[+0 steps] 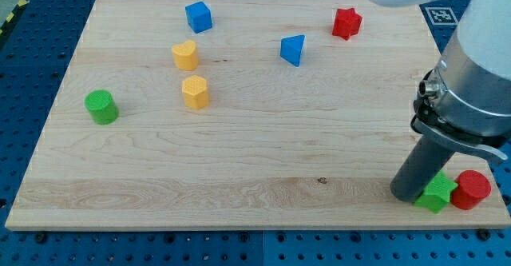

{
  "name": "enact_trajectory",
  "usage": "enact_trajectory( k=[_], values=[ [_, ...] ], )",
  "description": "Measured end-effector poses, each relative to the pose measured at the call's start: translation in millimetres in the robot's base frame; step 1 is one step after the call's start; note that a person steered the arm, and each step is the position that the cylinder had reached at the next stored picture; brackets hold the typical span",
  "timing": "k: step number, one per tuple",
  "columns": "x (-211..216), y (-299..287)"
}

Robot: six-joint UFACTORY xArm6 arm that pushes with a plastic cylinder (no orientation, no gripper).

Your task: Place the yellow hexagon to the left of the green star

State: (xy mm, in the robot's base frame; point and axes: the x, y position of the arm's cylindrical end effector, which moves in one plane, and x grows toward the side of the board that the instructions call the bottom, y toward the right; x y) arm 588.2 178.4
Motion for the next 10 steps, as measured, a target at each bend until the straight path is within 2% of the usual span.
enact_trajectory(
  k=[2, 3, 5, 7, 8, 9, 10],
  values=[
    [-7, 1],
    [-25, -33],
    [-100, -146],
    [-103, -253],
    [-124, -305],
    [-165, -326],
    [-180, -330]
  ],
)
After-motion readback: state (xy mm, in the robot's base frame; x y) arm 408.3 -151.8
